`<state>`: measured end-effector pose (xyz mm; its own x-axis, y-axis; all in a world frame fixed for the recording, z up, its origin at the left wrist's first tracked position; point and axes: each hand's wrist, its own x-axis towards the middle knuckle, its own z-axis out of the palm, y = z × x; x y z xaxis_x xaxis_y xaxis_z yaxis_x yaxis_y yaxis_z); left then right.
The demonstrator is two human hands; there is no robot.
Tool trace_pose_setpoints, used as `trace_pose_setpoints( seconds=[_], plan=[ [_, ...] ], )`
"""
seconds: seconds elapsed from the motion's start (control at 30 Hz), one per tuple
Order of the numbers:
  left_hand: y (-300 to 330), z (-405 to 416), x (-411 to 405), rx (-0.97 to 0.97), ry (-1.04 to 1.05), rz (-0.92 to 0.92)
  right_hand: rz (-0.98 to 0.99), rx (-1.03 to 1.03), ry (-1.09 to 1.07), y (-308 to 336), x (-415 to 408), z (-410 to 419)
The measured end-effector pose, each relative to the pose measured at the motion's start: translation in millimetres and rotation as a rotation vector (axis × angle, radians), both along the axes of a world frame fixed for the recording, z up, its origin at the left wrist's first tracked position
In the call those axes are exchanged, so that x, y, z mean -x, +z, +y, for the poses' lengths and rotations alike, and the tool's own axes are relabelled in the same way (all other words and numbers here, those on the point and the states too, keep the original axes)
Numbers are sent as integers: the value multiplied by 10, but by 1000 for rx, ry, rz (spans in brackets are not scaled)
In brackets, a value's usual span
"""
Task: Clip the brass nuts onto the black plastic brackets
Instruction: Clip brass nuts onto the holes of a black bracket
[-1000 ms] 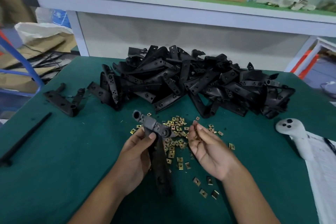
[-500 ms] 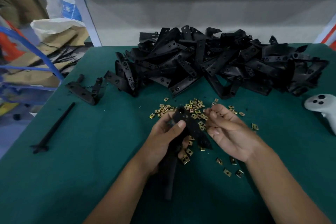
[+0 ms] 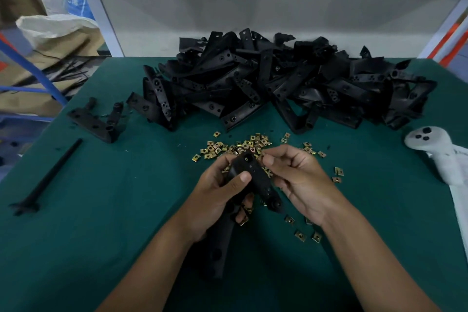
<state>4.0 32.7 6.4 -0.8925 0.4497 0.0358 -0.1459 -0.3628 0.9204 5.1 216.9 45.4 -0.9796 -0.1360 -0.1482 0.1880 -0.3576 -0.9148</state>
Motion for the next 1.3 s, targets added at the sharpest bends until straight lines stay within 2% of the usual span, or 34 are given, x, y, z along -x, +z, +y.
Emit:
trace_pose_setpoints(
  seconds=[0.2, 0.57, 0.9, 1.0, 1.13, 1.3],
  plan=[
    [19, -5, -12, -15, 13, 29, 16, -92, -2, 2, -19, -5],
    [38, -2, -38, 41, 54, 63, -3, -108, -22, 14, -51, -14],
    [14, 38, -55, 89, 142, 77, -54, 25, -180, 25, -192, -244],
    [-2, 70, -78, 78, 153, 76, -24, -10, -245, -3, -207, -275],
    [-11, 108, -110, 56, 170, 91, 18, -44, -211, 11, -214, -261],
    [15, 132, -136, 66, 202, 96, 242, -201, -260, 15, -208, -226]
  ],
)
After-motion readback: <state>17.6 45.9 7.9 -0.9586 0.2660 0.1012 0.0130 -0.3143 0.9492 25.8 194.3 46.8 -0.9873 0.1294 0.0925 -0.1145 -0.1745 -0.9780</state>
